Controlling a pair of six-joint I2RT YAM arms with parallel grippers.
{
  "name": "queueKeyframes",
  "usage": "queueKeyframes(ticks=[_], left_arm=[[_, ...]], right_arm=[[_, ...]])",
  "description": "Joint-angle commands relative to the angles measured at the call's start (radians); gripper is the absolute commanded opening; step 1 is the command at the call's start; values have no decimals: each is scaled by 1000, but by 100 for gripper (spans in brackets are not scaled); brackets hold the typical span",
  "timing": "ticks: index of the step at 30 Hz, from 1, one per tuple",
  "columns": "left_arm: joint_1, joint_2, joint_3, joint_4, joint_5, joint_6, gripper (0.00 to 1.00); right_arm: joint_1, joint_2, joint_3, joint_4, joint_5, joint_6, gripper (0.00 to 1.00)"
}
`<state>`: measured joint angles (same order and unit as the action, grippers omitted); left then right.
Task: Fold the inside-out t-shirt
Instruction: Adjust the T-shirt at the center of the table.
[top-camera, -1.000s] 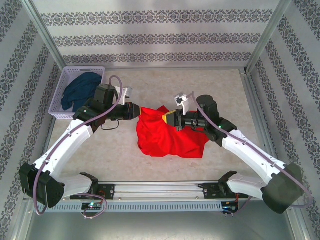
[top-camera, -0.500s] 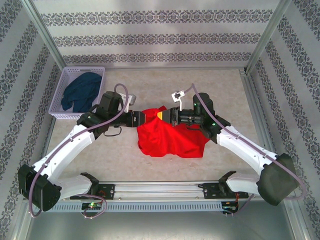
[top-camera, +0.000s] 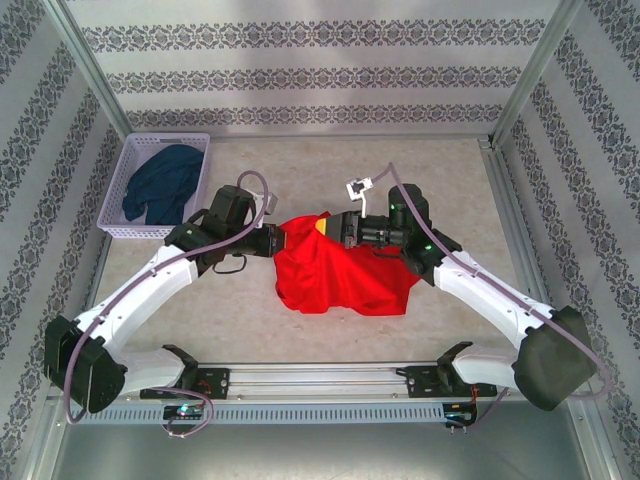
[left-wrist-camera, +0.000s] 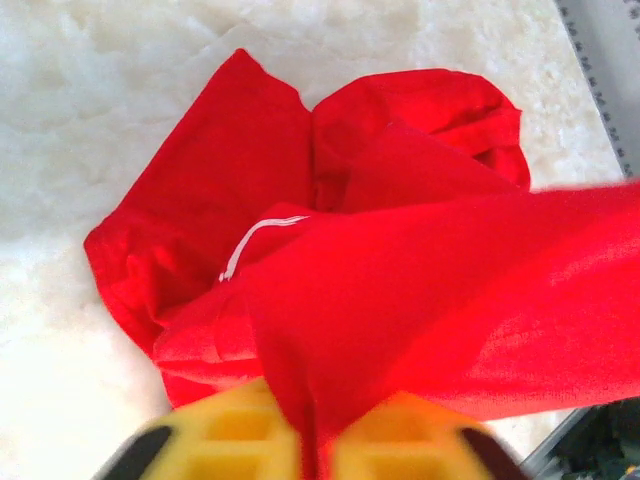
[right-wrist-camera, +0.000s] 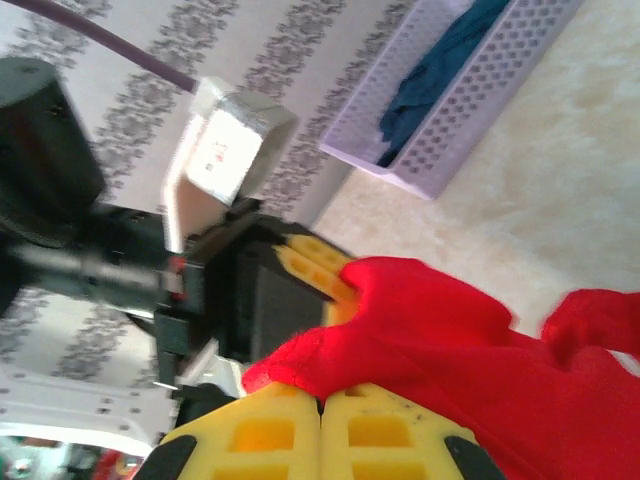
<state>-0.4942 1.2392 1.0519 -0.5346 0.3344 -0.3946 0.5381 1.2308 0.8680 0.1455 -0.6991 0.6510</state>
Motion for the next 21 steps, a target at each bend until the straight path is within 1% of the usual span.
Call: queueKeyframes(ticks=[1,3,4,6,7,9,11,14,16,18,19,21], left_arm=[[3,-25,72,-65,59,7,0],[19,-39,96,-59,234,-23,0],[28,-43,108,-55,320,-45,0],[48,-48,123,-42,446,-80,0],[62,-50,128,-38,507,-95,0],[89,-55,138,-40,589,-112,0],[128,-62,141,-41,645,-129,0],[216,-80,127,-28,696,-189,0],[260,-104,84,70,739,-286,0],[261,-111,43,179,768,-368,0],[257,-110,34,195,772,-379,0],[253,-106,34,164,753,-345,0]], right_arm=[[-5,-67,67,-234,157,-223,0],[10,-99,103,-367,289,-364,0],[15,-112,120,-410,331,-417,0],[29,-137,155,-488,412,-518,0],[34,-152,169,-515,442,-557,0],[27,-179,182,-535,453,-588,0],[21,-199,200,-579,460,-618,0],[17,-204,248,-691,555,-663,0],[20,-202,267,-740,628,-663,0],[30,-192,267,-749,668,-644,0],[39,-181,265,-745,681,-632,0],[61,-148,269,-736,701,-613,0]])
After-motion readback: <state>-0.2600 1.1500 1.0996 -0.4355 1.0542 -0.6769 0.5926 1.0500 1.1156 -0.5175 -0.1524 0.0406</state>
